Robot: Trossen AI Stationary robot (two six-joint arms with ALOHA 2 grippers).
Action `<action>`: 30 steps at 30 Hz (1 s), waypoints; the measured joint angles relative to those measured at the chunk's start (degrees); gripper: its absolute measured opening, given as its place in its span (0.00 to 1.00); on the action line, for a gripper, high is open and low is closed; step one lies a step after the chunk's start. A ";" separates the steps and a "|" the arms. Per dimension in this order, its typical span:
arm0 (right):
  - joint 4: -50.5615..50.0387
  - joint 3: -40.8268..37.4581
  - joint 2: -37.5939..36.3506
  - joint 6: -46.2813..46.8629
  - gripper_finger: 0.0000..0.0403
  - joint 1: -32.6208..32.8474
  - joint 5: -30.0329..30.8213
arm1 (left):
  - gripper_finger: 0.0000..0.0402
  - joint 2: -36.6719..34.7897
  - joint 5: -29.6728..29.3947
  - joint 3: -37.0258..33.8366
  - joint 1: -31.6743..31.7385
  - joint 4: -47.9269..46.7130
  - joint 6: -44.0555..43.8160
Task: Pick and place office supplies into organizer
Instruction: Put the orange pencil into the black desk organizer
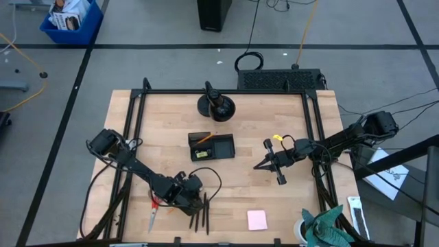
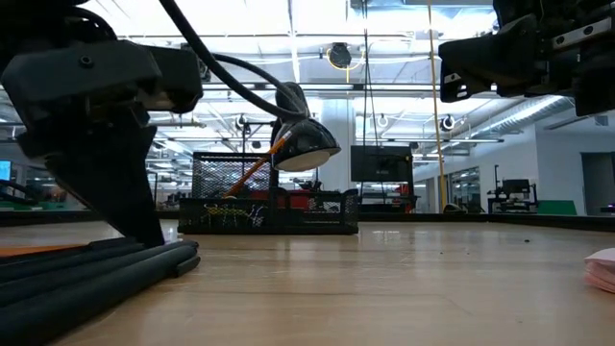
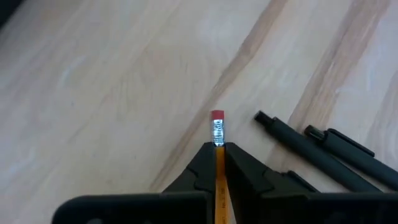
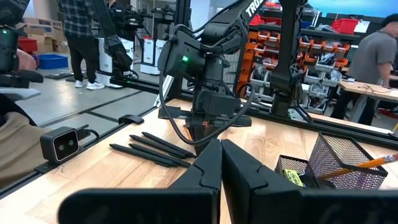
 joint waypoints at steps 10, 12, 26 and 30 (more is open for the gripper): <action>0.00 0.00 -0.02 0.00 0.00 0.00 0.00 | 0.04 -4.07 -7.80 -0.17 0.11 -2.50 4.71; -0.08 0.00 -0.02 0.00 0.00 0.00 0.00 | 0.05 -5.26 -9.52 -0.07 0.20 -1.92 5.89; -0.02 0.00 -0.02 0.00 0.00 0.00 0.00 | 0.05 -22.66 -21.50 0.07 2.92 14.95 43.14; -0.02 0.00 -0.02 0.00 0.00 0.00 0.00 | 0.02 -27.33 -14.33 0.07 5.87 24.88 61.27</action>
